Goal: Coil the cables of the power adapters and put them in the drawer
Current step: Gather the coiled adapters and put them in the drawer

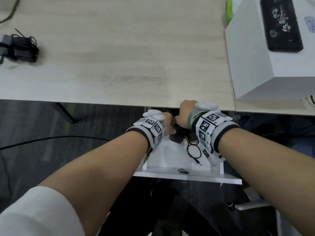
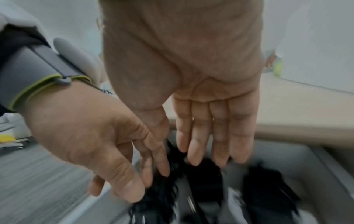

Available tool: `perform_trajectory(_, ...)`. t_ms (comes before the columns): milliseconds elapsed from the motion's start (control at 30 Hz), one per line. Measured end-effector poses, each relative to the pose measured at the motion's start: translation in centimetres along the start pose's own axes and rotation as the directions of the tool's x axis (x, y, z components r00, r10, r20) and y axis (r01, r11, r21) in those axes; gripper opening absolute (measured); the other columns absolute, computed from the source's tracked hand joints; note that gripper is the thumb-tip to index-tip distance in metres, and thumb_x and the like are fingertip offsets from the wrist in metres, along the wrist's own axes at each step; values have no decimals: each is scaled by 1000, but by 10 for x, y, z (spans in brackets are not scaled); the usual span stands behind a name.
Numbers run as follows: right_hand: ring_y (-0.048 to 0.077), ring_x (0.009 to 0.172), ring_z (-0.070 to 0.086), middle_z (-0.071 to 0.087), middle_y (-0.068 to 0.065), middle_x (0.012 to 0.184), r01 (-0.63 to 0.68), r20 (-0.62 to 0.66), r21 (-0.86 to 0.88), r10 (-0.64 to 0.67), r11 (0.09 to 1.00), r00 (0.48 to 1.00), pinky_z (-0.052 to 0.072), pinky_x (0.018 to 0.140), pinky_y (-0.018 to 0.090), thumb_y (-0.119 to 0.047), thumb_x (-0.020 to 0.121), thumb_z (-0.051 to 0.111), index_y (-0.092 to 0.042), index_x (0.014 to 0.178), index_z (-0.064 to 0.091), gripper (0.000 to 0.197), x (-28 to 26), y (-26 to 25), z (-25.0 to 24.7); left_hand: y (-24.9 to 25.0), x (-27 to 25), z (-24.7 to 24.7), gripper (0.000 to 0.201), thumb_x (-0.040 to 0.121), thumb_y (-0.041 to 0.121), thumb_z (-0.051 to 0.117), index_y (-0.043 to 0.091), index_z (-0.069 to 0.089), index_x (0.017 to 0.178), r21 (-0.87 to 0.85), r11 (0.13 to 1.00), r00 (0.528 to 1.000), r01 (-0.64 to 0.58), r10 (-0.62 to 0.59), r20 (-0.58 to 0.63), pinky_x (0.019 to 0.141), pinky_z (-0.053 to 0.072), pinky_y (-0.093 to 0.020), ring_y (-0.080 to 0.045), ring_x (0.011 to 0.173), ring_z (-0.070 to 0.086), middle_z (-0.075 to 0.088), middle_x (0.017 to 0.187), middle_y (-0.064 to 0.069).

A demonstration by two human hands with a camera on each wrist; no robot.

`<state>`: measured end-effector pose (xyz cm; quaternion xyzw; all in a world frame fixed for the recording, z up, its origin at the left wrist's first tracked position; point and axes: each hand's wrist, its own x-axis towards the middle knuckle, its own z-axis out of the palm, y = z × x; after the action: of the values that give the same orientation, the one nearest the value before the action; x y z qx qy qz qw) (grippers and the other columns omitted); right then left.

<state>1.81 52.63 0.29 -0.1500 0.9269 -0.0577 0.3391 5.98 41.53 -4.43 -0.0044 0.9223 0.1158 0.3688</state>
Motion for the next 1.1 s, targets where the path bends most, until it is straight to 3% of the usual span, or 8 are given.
perform_trajectory(133,24,80,49,63,13,112,97,-39,-3,-97,995,995,37,69,31,-27,85,60,-12,109,62,28,8,-45,-20,-30,-15,-28,37,90,43,58,11,63,109,-30,998,993,62,-65,-101,72,40,-27,-24,92,62,66,105,-7)
perform_trajectory(333,23,75,53,65,8,103,191,-64,-101,-198,976,978,42,67,29,-22,85,56,-13,109,66,27,25,-114,-39,-90,-38,-55,33,91,42,57,13,65,103,-177,976,969,127,-160,-188,72,42,-27,-24,94,64,68,102,-7)
perform_trajectory(400,24,82,65,68,5,104,226,-71,-165,-240,960,968,50,72,28,-20,88,49,-16,111,65,29,36,-157,-50,-136,-51,-67,33,89,45,60,17,65,107,-307,940,944,147,-226,-239,72,46,-28,-21,87,63,69,102,-4)
perform_trajectory(500,24,96,62,63,2,114,240,-92,-125,-252,963,963,47,76,28,-24,90,49,-23,118,58,30,48,-184,-60,-177,-64,-76,35,88,45,61,21,62,114,-430,887,892,167,-322,-317,84,51,-32,-18,92,62,69,108,-1)
perform_trajectory(700,22,96,61,62,-5,116,316,-140,-36,-318,948,938,50,83,33,-31,85,47,-33,120,53,36,79,-249,-54,-267,-91,-85,36,91,44,56,28,55,123,-606,761,710,229,-557,-431,90,50,-37,-16,98,62,60,117,9)
perform_trajectory(833,25,100,60,57,-2,123,383,-126,-51,-386,922,914,49,83,35,-30,88,48,-29,127,48,38,103,-306,-52,-333,-93,-88,41,90,39,60,26,52,128,-729,664,573,165,-666,-477,94,48,-37,-17,101,61,54,125,2)
perform_trajectory(1000,27,105,58,53,0,129,411,-105,-45,-414,910,904,48,86,37,-34,89,49,-28,135,39,48,138,-374,-51,-409,-85,-97,49,83,27,68,15,51,127,-760,637,341,126,-747,-570,94,43,-42,-31,110,54,52,125,-12)
perform_trajectory(1100,30,112,56,49,2,134,392,-108,6,-389,920,915,46,94,42,-41,88,54,-30,138,33,55,156,-403,-49,-444,-80,-110,56,83,28,67,16,44,133,-797,577,285,179,-806,-519,95,41,-44,-34,112,50,47,128,-14)
